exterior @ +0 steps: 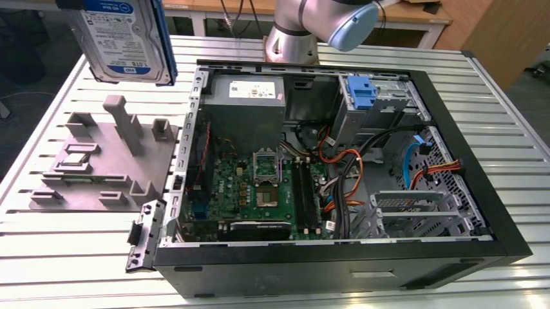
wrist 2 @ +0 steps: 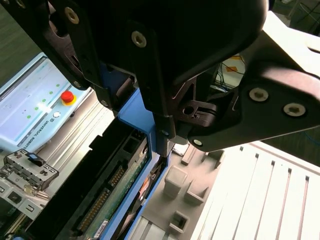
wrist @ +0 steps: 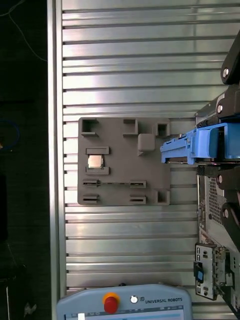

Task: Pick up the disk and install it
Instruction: 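Pick up the disk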

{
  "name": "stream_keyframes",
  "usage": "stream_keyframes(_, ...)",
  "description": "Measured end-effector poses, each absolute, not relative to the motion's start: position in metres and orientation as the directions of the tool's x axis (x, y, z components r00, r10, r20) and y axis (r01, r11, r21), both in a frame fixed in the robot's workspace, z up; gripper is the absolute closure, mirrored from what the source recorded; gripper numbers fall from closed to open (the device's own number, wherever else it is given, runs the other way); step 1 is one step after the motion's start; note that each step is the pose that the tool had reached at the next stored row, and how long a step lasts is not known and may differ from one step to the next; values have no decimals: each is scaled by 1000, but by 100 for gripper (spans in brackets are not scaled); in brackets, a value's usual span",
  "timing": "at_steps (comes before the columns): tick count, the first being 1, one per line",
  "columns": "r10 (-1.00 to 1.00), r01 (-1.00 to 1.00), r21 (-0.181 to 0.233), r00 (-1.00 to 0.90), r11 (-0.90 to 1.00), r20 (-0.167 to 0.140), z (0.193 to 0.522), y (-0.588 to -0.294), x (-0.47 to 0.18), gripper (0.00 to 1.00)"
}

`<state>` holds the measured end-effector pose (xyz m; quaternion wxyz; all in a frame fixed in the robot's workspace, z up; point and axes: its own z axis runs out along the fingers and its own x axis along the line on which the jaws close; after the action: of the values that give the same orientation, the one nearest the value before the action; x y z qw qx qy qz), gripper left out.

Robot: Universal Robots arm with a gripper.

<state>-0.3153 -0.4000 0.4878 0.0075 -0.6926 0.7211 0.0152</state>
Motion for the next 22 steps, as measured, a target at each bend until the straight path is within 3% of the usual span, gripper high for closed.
stream_keyframes(22, -999, -999, 12, -40, 40, -32, 488, -400, -298, 63)
